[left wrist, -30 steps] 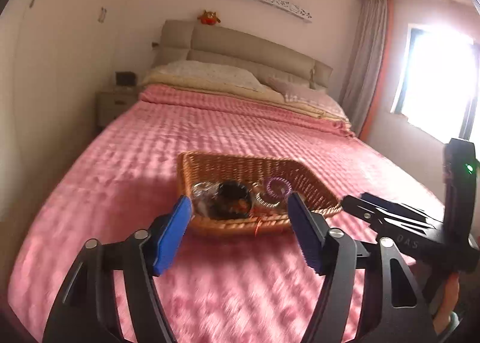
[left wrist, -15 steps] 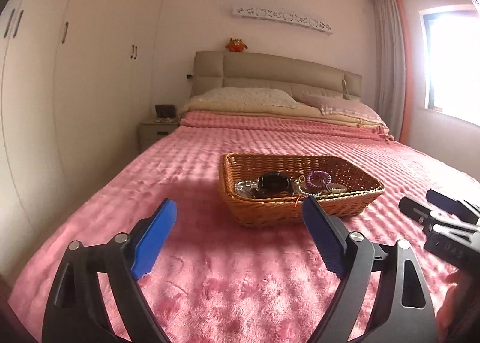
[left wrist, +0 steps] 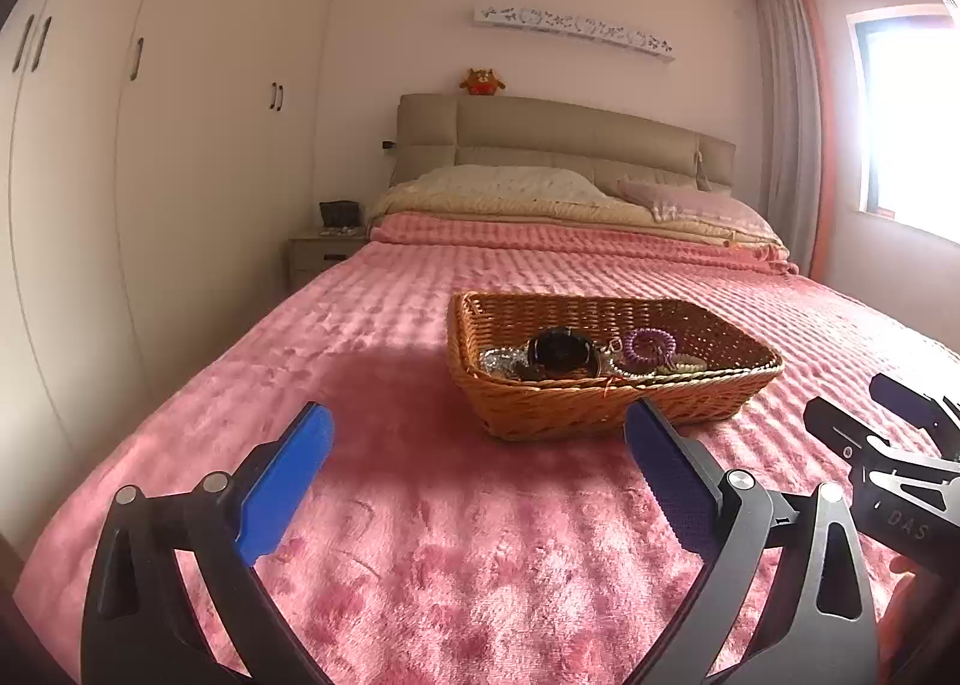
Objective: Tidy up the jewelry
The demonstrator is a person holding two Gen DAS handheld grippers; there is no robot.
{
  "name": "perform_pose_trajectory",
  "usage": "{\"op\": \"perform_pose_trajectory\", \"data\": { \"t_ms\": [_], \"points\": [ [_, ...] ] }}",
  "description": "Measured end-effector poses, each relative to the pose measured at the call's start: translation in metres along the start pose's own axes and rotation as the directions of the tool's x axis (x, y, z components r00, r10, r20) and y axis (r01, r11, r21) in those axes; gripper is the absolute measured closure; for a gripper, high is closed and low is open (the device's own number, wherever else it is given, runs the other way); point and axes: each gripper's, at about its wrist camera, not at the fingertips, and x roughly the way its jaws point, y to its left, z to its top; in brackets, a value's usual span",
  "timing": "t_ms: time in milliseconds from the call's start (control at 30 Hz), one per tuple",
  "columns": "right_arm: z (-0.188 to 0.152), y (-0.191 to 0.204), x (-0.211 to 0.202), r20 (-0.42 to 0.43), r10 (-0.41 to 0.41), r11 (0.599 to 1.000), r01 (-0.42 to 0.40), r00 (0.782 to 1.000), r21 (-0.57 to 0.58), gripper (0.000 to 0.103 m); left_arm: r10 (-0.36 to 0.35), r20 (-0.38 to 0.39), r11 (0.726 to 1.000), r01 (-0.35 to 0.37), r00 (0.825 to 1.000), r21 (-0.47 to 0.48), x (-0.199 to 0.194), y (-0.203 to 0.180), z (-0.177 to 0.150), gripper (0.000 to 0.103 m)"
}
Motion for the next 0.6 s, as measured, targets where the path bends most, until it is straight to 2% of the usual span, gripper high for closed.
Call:
{"op": "perform_pose_trajectory", "data": {
  "t_ms": [233,600],
  "points": [
    [-0.0009,0.0039,-0.0011,0.001,-0.006,1.000,0.006,1.000,-0.022,0.021,0.032,-0.002,0.999,-0.031,1.000,0.011,0.0007,-0.0027,0.0007,0.008],
    [-0.0005,-0.0006,-0.0002,-0.005,-0.011,1.000,0.011,1.000,-0.009,0.021,0.041,-0.004,0.999,-0.041,0.999,0.019,0.0005,-0.0039,0.0006,0.008]
  ]
}}
